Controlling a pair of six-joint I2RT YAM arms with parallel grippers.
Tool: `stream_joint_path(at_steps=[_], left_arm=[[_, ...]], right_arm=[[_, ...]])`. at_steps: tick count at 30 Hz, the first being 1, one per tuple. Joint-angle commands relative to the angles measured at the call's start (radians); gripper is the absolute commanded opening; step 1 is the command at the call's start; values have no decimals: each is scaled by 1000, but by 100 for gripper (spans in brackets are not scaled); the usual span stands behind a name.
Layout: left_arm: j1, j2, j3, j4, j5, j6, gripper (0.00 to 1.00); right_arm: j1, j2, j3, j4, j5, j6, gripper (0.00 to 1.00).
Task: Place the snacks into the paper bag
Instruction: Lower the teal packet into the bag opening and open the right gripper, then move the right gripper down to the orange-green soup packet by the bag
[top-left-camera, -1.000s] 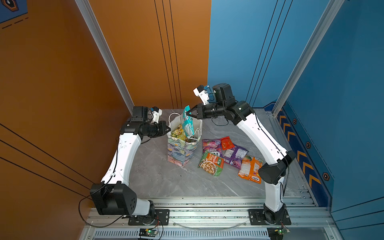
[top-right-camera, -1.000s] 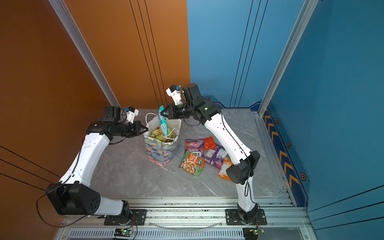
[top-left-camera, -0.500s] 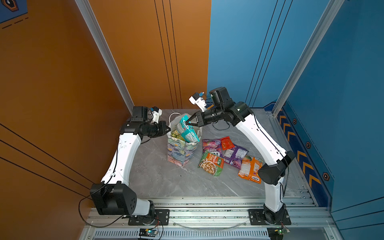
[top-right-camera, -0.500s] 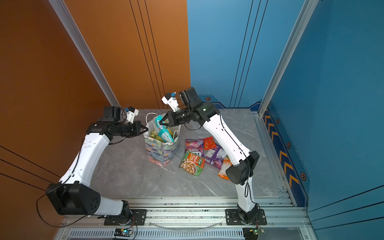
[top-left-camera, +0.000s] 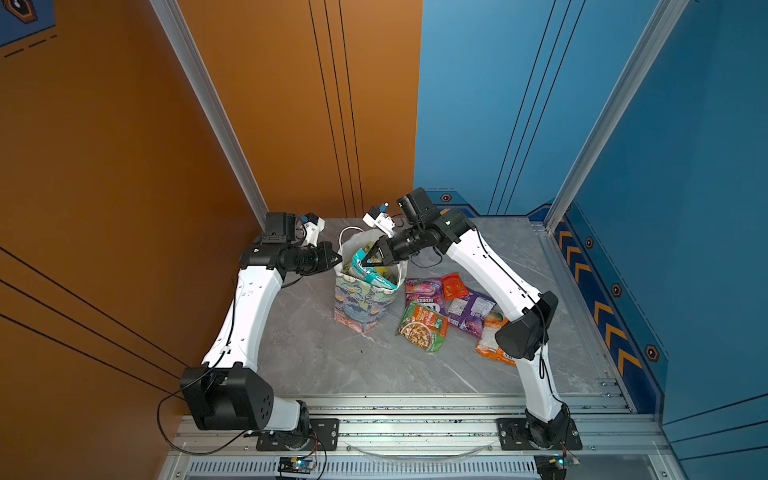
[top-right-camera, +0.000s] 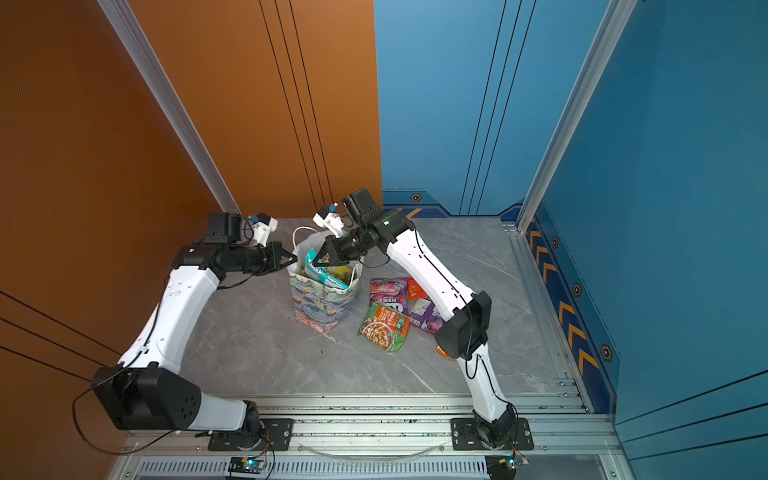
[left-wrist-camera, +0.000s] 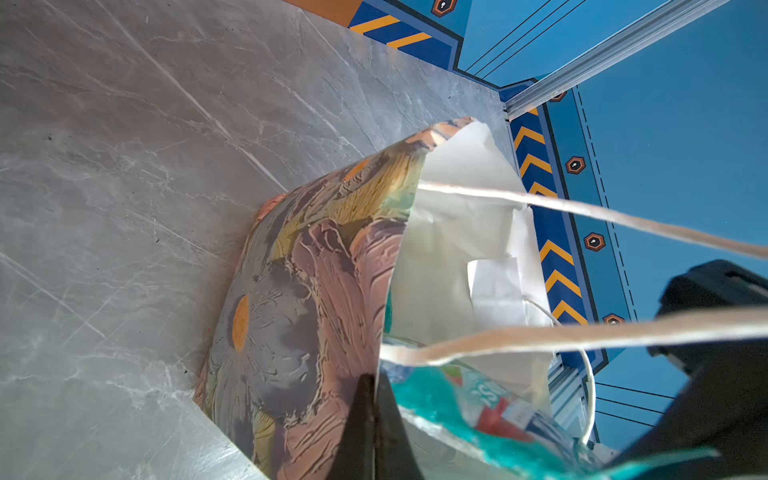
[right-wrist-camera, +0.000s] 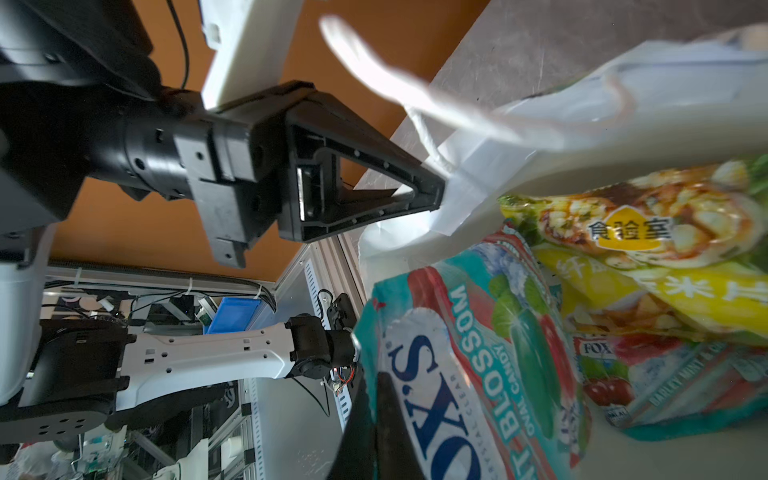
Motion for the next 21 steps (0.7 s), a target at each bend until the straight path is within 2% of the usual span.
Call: stream_joint_path(at_steps=[1, 8, 9, 12, 13, 14, 15, 21], left_arm=[[10, -14, 22, 12, 30, -4, 0], [10, -16, 23, 13, 32, -5, 0], [10, -16, 23, 12, 32, -5, 0], [10, -17, 22, 12, 31, -5, 0], [10, -17, 22, 12, 33, -3, 0], [10, -17, 23, 13, 31, -3, 0], [10, -16, 21, 13, 30, -4, 0], [10, -18, 18, 12, 30, -3, 0]], right_arm=[[16, 22, 64, -22, -62, 7, 0], [30, 75, 107, -22, -48, 39, 0], [29, 76, 118, -22, -38, 43, 7], [14, 58, 168, -17, 4, 53, 40], [5, 41, 178, -5, 33, 63, 48], [-3, 20, 177, 10, 58, 75, 61], [-9, -1, 177, 27, 90, 83, 68], [-54, -137, 120, 111, 247, 111, 70]])
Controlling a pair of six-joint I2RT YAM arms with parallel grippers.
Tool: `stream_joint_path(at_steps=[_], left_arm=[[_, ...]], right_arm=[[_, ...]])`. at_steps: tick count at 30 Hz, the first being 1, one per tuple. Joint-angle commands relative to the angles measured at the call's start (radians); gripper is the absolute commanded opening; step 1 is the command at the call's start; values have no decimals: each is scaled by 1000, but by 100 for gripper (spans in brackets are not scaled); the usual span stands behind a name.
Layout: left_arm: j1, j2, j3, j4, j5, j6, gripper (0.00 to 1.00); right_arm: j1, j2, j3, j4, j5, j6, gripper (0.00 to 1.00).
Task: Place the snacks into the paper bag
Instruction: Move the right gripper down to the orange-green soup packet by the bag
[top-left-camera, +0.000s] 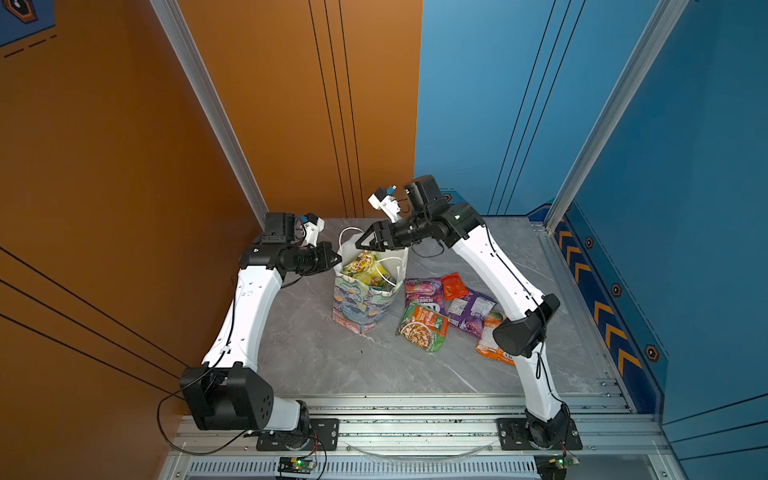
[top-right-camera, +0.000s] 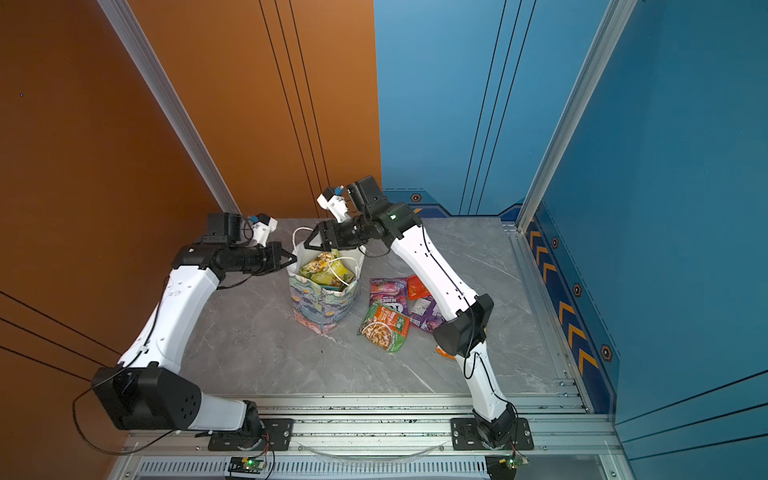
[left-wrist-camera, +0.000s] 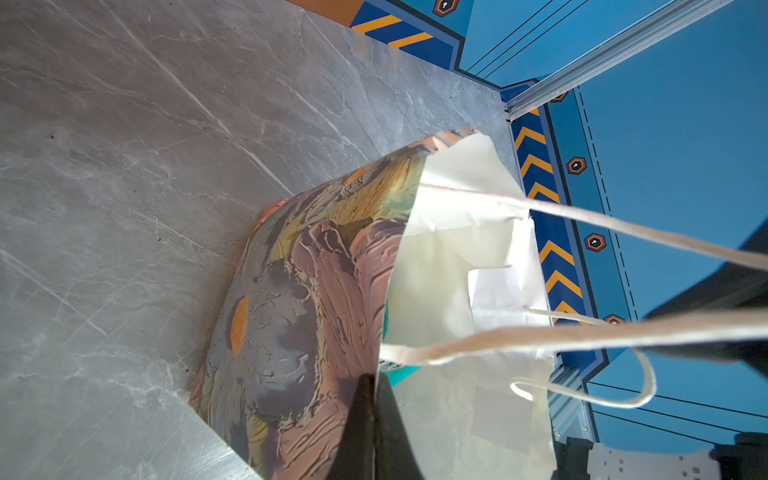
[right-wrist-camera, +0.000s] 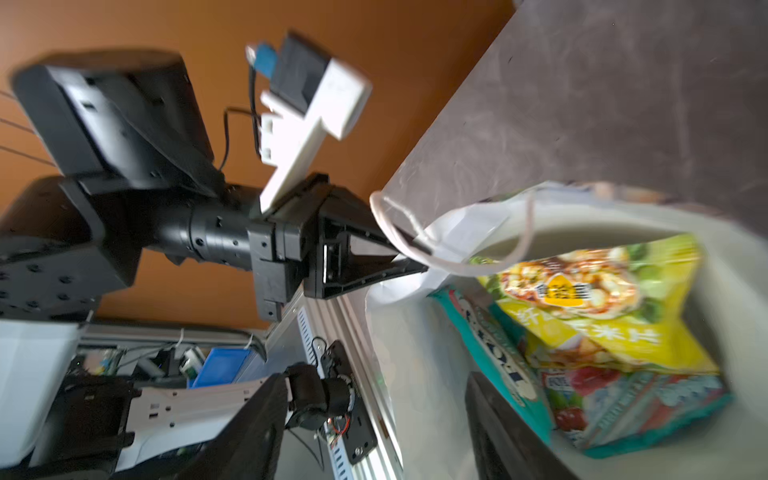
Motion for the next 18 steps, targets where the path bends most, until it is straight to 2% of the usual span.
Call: stream_joint_path(at_steps=[1, 7, 13, 18], left_arm=[[8, -18, 17, 15, 30, -2, 0], [9, -20, 16, 14, 30, -4, 0], [12, -27, 9, 14, 16, -2, 0], [14, -28, 1, 18, 14, -5, 0]], right_arm=[[-15, -139, -44, 86, 140, 20, 70], [-20, -326, -316, 172, 335, 4, 70], [-29, -573, -765, 318, 487, 59, 70], [-43, -770, -1172, 414, 575, 169, 68]])
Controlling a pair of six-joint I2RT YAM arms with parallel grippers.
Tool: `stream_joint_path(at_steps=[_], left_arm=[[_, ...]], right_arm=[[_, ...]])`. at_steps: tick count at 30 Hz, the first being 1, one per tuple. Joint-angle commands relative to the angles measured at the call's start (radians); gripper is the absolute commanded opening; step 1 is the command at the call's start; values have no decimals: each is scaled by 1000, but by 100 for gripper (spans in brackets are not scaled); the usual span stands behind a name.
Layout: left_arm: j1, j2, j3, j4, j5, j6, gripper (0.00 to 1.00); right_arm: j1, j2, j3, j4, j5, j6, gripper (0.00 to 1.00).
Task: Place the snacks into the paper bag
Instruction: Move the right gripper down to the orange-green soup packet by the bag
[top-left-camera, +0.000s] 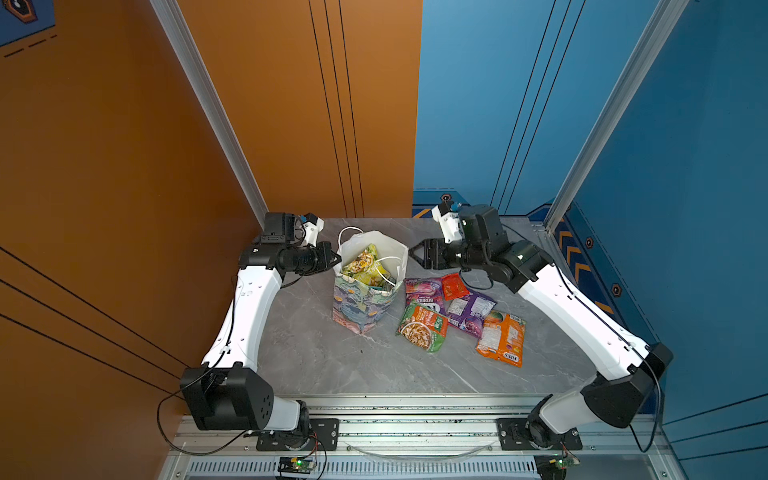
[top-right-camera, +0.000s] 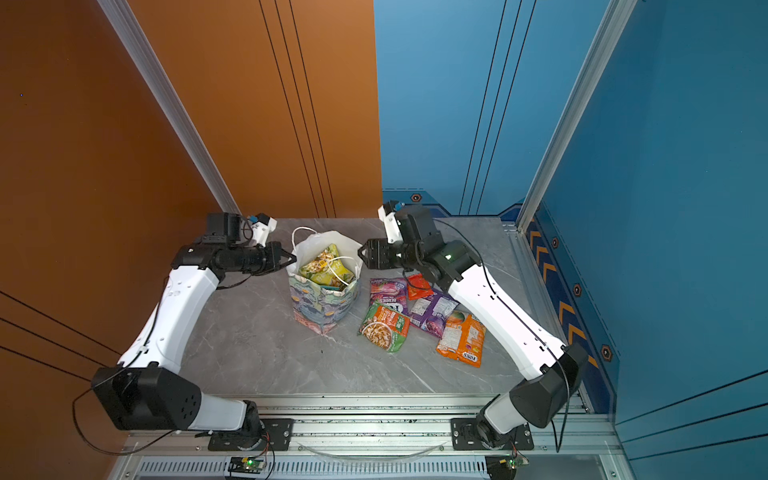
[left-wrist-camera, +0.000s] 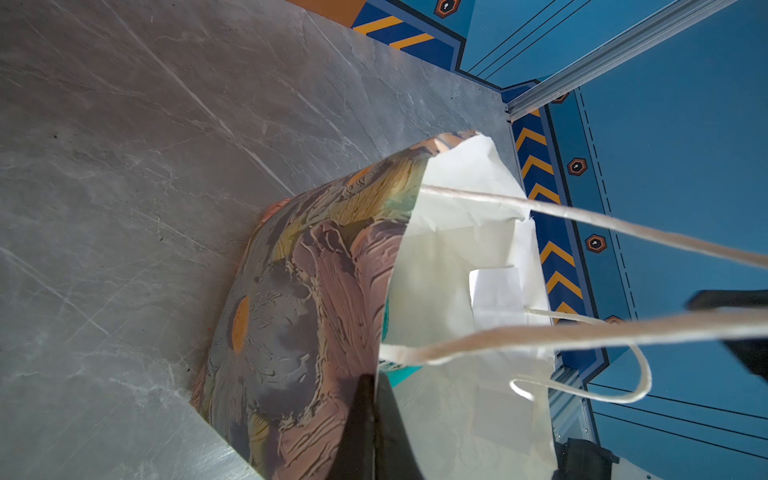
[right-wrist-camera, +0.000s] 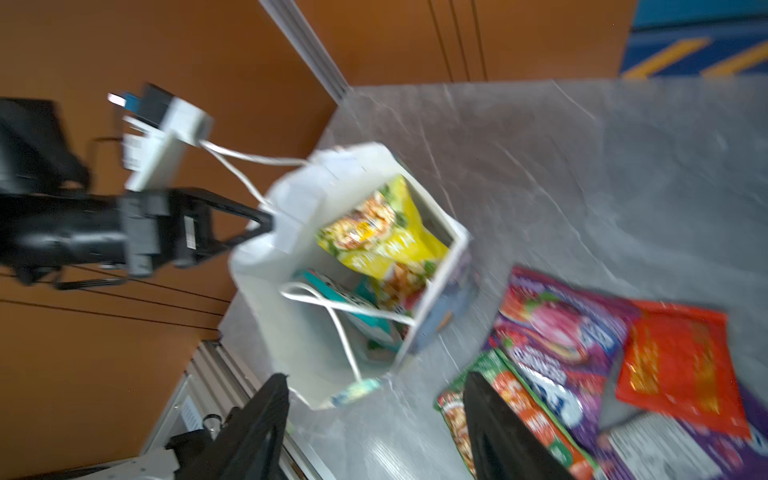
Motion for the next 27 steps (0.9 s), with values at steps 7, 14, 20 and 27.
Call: stream_joint_path(at_steps=[7, 14, 20, 27], left_arm=[[10, -26, -7, 27, 15, -9, 0], [10, -29, -8, 33, 17, -14, 0], [10, -33, -15, 32, 16, -13, 0], [10, -32, -19, 37, 17, -14, 0]], right_arm=[[-38, -275, -561, 182, 131, 294, 63], [-23, -295, -907, 461, 117, 560, 59], [8, -254, -994, 542, 135, 628, 56], [22, -193, -1061, 649, 136, 697, 54]])
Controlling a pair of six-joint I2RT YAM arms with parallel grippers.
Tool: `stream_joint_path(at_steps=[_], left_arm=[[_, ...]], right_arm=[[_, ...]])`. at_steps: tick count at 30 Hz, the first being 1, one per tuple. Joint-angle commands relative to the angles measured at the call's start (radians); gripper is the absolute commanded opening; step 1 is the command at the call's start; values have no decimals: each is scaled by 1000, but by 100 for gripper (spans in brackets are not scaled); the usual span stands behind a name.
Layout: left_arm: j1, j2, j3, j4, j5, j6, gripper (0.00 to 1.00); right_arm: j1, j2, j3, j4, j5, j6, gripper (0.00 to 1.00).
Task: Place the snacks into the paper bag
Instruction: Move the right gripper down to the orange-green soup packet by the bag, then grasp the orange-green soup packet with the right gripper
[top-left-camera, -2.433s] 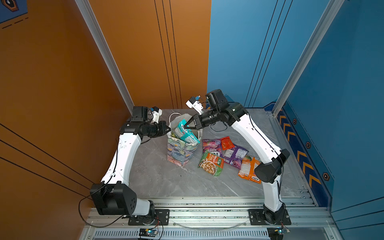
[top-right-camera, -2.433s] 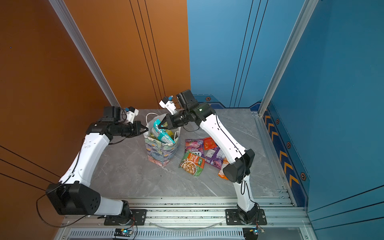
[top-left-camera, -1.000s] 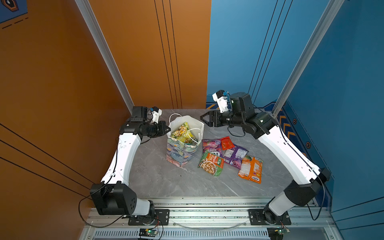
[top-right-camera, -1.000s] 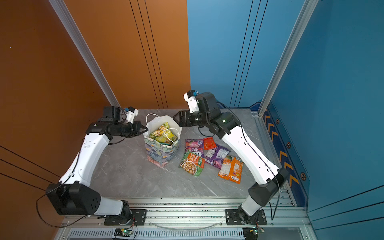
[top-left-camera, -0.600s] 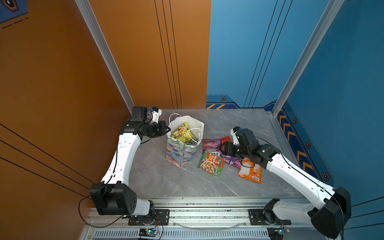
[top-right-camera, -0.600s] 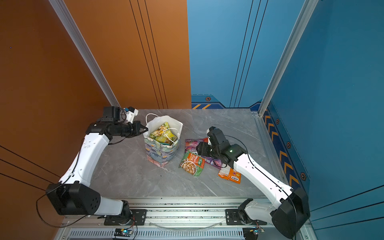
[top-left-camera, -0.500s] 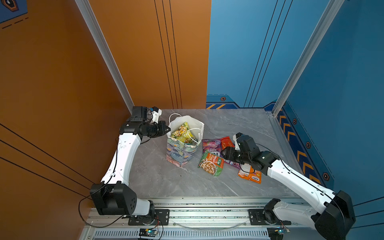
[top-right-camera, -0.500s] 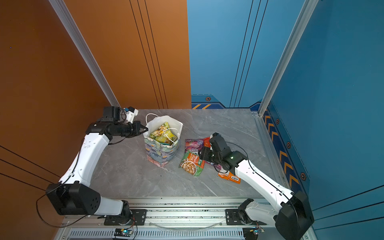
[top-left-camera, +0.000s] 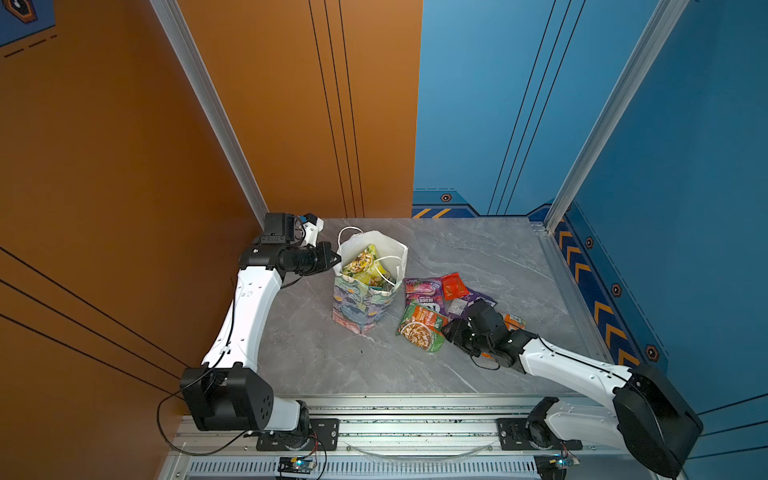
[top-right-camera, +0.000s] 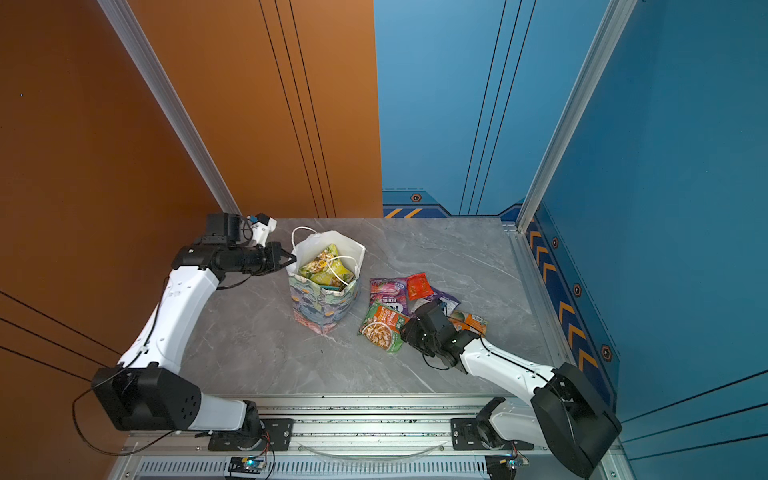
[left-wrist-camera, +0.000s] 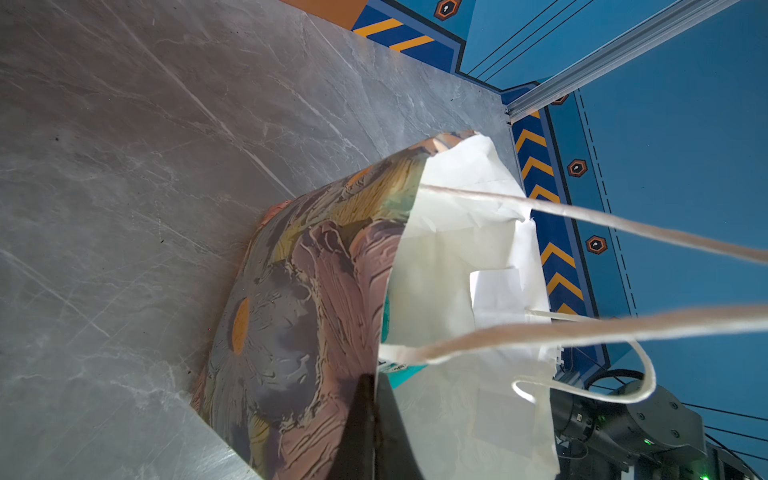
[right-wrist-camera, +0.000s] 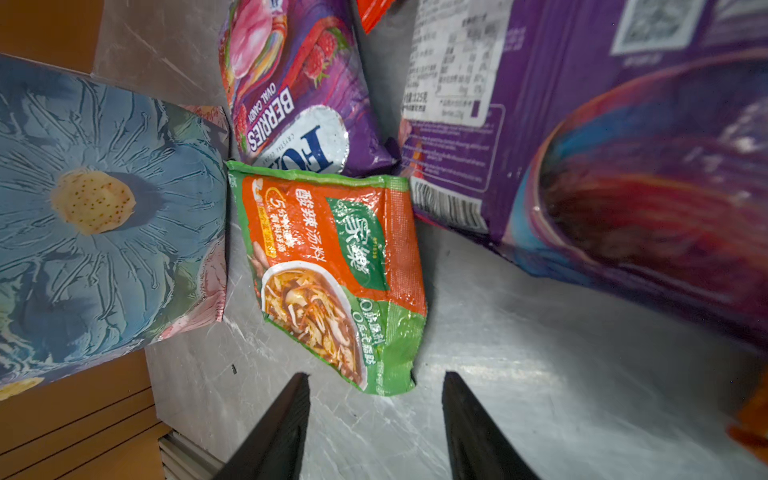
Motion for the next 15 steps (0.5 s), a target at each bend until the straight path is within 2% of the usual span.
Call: stream_joint_path(at_steps=[1, 10, 11, 15], left_arm=[[9, -30, -11, 26, 17, -12, 0], [11, -31, -19, 29, 17, -11, 0], [11, -31, -19, 29, 17, -11, 0], [13, -38, -19, 29, 18, -11, 0]], right_arm=[[9, 50, -31, 94, 23, 65, 54], [37, 159, -56, 223, 7, 134, 51], [69, 173, -57, 241, 7, 145, 50], [94, 222, -69, 307, 15, 187, 50]])
